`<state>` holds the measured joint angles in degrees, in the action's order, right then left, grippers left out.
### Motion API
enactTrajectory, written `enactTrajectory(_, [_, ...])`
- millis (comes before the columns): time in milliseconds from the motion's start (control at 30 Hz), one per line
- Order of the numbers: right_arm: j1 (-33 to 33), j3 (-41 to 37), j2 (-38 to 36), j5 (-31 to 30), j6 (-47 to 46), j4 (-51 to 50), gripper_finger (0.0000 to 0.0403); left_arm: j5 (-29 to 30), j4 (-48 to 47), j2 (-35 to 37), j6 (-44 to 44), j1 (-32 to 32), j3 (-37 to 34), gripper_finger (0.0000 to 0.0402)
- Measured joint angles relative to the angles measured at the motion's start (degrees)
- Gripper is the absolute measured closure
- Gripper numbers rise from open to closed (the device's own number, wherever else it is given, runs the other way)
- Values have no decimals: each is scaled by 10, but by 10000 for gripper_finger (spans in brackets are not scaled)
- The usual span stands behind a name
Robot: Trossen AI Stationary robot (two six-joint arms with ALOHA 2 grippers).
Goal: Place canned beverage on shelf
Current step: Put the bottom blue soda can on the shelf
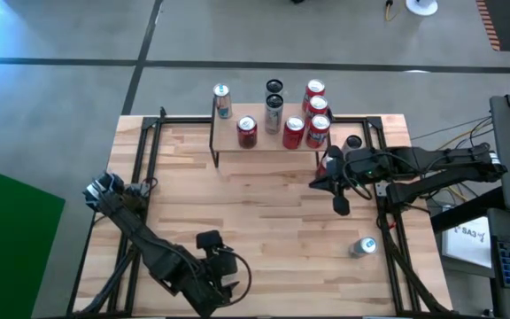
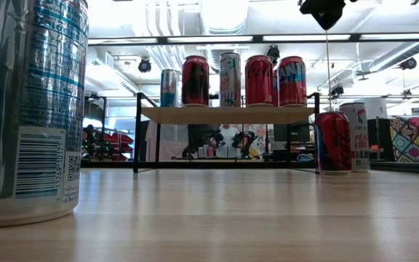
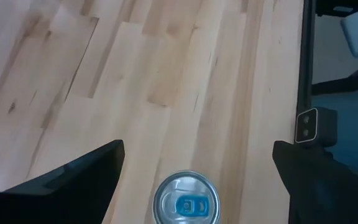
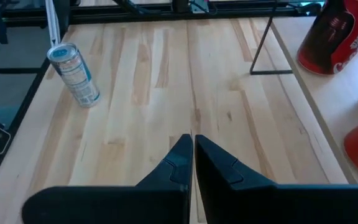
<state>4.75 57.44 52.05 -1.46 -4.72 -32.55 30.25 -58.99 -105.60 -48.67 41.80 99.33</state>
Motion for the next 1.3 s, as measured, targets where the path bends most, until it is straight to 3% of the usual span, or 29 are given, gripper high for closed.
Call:
enactTrajectory(400, [0, 0, 39, 0, -3, 3, 394, 5, -26, -3, -33, 1, -15, 19])
enactTrajectory(733, [0, 0, 58, 0, 3, 3, 394, 3, -29, -3, -111, 26, -47, 22])
enactTrajectory(1300, [0, 0, 58, 0, 18, 20, 394, 6, 99, 4, -127, 28, -154, 22])
